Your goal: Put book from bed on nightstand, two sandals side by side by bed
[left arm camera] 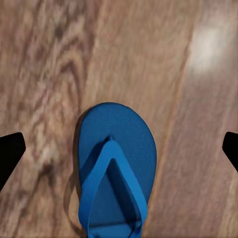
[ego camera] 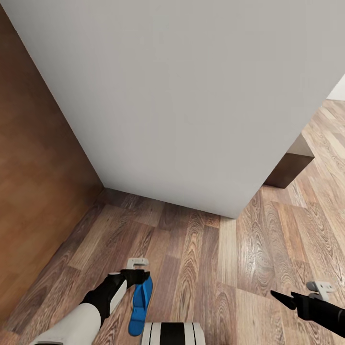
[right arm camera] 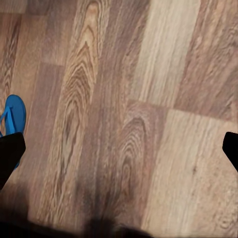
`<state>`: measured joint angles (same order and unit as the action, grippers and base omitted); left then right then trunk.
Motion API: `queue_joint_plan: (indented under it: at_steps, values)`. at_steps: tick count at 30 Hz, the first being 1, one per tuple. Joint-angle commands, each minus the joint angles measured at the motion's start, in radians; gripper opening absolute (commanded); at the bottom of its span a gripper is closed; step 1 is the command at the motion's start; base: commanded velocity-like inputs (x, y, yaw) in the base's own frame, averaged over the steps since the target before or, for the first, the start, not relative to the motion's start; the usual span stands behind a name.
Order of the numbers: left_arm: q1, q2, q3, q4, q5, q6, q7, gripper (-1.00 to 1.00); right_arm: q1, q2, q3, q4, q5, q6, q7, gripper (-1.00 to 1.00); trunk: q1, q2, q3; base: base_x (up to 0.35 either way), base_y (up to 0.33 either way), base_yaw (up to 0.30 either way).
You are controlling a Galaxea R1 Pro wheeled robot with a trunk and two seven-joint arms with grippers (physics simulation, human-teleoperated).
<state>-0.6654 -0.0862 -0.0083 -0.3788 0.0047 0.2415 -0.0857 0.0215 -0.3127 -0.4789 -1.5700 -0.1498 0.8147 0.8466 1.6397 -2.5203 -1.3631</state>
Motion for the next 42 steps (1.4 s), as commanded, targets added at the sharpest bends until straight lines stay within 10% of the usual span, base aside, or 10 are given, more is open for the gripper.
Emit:
queue_joint_plan:
  at_steps: [1,35,42]
  values:
    - [0.0,0.0,0.0,-0.005,0.001,0.006,-0.002,1.0,0.0,-0.001,0.003,-0.001,-0.006,0.007,-0.001,1.0,0.0,0.0,-0.001,0.0,0.0,0.0]
    - [0.001,0.002,0.025,-0.02,0.049,0.003,-0.003,1.0,0.001,-0.001,0.016,-0.003,-0.007,0.003,0.01,1.0,0.007,-0.004,-0.059,0.0,0.0,0.0]
    - [0.0,0.002,0.025,-0.023,0.049,0.003,-0.003,1.0,0.001,-0.003,0.011,-0.012,-0.007,0.001,0.132,1.0,0.007,-0.004,-0.059,0.0,0.0,0.0]
